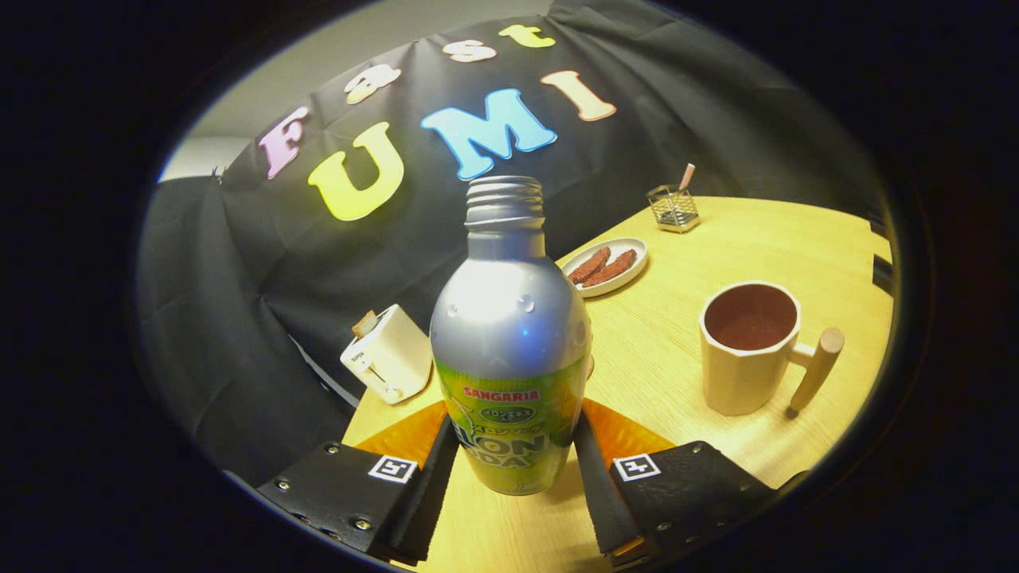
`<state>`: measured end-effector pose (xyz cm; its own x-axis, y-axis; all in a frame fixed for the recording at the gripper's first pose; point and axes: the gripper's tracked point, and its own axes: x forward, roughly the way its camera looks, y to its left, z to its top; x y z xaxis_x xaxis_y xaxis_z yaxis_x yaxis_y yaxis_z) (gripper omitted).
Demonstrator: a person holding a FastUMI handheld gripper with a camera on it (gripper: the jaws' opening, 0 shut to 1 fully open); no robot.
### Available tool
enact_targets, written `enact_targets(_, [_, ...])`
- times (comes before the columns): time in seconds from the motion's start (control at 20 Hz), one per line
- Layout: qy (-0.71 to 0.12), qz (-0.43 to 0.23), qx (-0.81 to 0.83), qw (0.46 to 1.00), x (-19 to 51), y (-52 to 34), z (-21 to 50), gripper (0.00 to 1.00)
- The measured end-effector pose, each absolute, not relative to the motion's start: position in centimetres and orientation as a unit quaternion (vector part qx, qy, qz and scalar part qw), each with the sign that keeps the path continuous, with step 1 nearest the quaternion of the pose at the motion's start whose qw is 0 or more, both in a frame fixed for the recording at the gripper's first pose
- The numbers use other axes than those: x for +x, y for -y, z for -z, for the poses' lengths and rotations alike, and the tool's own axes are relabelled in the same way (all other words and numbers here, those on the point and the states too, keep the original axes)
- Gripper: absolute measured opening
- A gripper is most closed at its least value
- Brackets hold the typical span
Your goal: Take the bottle from table, then pour the juice into the cup, finally place the bottle on the coaster
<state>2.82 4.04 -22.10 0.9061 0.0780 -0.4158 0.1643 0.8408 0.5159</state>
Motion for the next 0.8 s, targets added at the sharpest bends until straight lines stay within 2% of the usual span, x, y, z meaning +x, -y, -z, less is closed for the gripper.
enact_targets(0.8, [-0.242, 0.041, 0.408, 0.879, 2.5, -1.4, 25.1, 0.75])
